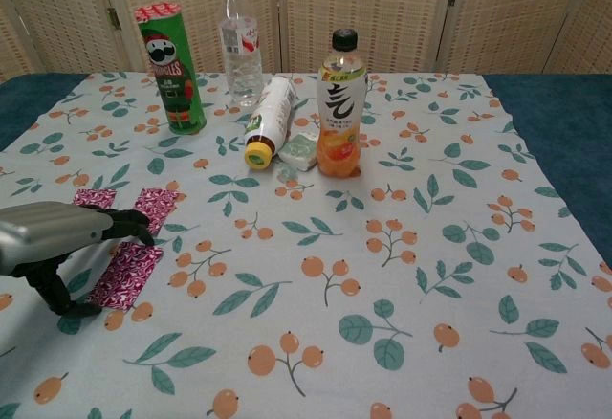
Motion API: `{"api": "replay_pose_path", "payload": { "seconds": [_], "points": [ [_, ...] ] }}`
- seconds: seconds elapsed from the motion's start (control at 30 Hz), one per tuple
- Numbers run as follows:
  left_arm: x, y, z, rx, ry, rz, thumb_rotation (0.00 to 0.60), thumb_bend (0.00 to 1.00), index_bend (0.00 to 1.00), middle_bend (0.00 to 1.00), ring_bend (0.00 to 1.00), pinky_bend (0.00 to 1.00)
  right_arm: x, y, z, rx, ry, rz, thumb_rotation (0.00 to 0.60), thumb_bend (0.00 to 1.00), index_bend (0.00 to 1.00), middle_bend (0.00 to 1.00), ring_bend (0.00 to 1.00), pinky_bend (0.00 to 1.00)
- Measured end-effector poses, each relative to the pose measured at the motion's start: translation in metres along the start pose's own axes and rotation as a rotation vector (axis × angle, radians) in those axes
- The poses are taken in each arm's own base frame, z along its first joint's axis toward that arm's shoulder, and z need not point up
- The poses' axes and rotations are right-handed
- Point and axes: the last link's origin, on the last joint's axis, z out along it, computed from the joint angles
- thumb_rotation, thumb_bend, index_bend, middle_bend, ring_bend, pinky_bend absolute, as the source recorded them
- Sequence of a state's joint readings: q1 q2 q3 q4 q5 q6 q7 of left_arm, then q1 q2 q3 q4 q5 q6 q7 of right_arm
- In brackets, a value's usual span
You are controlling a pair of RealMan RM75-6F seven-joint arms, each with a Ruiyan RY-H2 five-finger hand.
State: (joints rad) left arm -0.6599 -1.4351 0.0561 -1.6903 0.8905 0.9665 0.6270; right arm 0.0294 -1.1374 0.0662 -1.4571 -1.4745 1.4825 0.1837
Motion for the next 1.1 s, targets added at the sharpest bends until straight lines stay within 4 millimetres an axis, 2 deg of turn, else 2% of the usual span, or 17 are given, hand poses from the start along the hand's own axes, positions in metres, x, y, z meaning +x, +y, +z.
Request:
{"api": "replay_pose_path", "payload": {
  "seconds": [0.23,0.57,0.9,1.1],
  "points": [
    [0.001,0.0,-0.001,0.003,0.026,-0.009,0.6,0.33,0.28,0.0,0.0,0.0,0.0,0.0,0.0,0.001,-0.002,0.001,0.493,0.19,0.0,0.0,0.0,0.0],
    [0.009,-0.006,-0.01,0.01,0.076,-0.013,0.6,0.33,0.28,0.0,0.0,0.0,0.0,0.0,0.0,0.005,-0.005,0.018,0.493,0.19,0.0,0.0,0.0,0.0],
    [0.032,-0.031,-0.009,0.061,0.133,0.0,0.6,0.33,0.28,0.0,0.0,0.0,0.002,-0.001,0.0,0.004,0.006,0.008,0.491,0.2,0.0,0.0,0.0,0.0],
    [0.042,-0.051,0.001,0.103,0.152,0.027,0.6,0.33,0.27,0.0,0.0,0.0,0.006,-0.003,0.0,0.009,0.018,0.001,0.493,0.19,0.0,0.0,0.0,0.0]
  ]
}}
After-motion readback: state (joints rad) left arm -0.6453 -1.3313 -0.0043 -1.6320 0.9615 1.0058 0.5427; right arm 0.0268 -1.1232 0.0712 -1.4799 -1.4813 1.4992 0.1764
